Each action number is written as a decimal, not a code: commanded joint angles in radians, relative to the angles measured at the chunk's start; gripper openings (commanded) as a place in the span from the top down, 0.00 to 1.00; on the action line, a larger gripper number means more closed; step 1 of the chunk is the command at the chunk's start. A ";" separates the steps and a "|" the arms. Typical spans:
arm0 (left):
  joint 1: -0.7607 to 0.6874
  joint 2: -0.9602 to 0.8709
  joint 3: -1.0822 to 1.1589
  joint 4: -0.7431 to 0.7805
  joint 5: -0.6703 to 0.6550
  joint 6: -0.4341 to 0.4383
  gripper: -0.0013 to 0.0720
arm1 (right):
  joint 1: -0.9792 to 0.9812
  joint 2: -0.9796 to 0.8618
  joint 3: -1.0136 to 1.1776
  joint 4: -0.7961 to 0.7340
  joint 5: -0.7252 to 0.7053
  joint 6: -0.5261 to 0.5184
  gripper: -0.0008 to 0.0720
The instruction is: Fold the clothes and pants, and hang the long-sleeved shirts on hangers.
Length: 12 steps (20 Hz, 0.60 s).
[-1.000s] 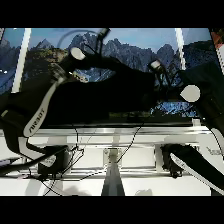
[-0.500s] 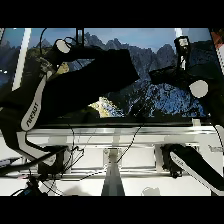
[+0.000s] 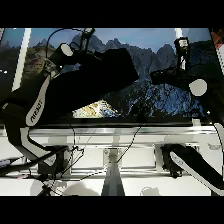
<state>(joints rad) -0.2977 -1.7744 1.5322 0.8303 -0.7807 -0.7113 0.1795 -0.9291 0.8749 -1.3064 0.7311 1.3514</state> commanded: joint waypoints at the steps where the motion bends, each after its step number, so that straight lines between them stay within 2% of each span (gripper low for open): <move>1: -0.045 -0.003 0.001 0.009 -0.043 0.262 0.03 | -0.001 -0.034 0.000 -0.006 0.000 0.001 0.33; 2: -0.059 -0.008 0.001 0.010 -0.018 0.306 0.04 | -0.001 -0.047 0.000 -0.007 -0.004 0.001 0.33; 5: -0.082 -0.042 0.001 0.019 0.097 0.307 0.04 | -0.001 -0.114 0.000 -0.007 -0.064 0.004 0.33; 7: -0.090 -0.069 0.001 0.019 0.139 0.306 0.05 | -0.004 -0.183 0.001 -0.007 -0.130 0.099 0.32; 8: -0.097 -0.080 0.001 0.023 0.145 0.286 0.15 | -0.012 -0.231 0.007 0.001 -0.156 0.156 0.32; 9: -0.103 -0.087 0.001 0.037 0.149 0.268 0.40 | -0.029 -0.283 0.024 0.002 -0.169 0.208 0.32; 10: -0.105 -0.092 0.001 0.058 0.154 0.266 0.73 | -0.051 -0.336 0.048 0.016 -0.170 0.245 0.32; 11: -0.107 -0.091 0.001 0.060 0.174 0.267 0.96 | -0.076 -0.383 0.075 0.054 -0.166 0.261 0.32; 12: -0.107 -0.087 0.002 0.059 0.211 0.266 0.97 | -0.101 -0.428 0.102 0.114 -0.164 0.260 0.32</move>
<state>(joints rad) -0.3965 -1.8526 1.5326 0.8711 -0.6388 -0.4416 0.1265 -1.2381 0.9260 -1.2781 0.5896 1.5295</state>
